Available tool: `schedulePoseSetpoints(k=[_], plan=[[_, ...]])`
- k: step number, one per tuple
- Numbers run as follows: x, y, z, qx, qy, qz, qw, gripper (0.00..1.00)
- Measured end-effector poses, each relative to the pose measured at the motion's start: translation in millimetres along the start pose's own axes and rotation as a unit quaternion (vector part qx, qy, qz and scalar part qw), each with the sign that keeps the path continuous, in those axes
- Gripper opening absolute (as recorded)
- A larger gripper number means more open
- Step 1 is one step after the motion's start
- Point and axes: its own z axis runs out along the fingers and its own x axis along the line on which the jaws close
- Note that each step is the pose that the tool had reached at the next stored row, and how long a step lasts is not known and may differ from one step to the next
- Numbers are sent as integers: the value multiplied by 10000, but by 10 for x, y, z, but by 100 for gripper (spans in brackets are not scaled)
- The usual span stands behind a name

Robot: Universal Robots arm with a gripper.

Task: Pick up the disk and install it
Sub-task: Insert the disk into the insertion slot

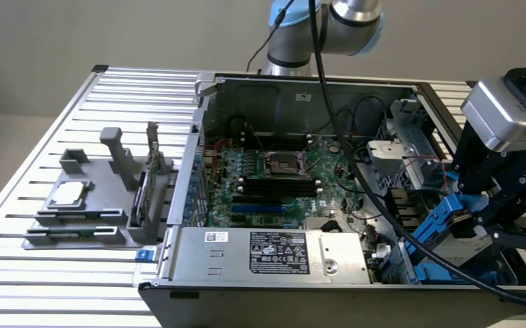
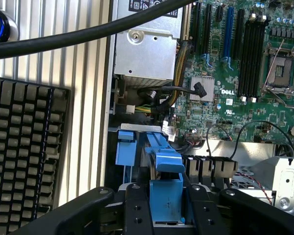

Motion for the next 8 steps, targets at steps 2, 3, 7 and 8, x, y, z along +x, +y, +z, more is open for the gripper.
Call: schedulePoseSetpoints(k=[2, 3, 7, 8], plan=[[0, 0, 0, 0, 0, 0, 10000, 32], [0, 0, 0, 0, 0, 0, 10000, 32], [0, 0, 0, 0, 0, 0, 10000, 32], [0, 0, 0, 0, 0, 0, 10000, 32]])
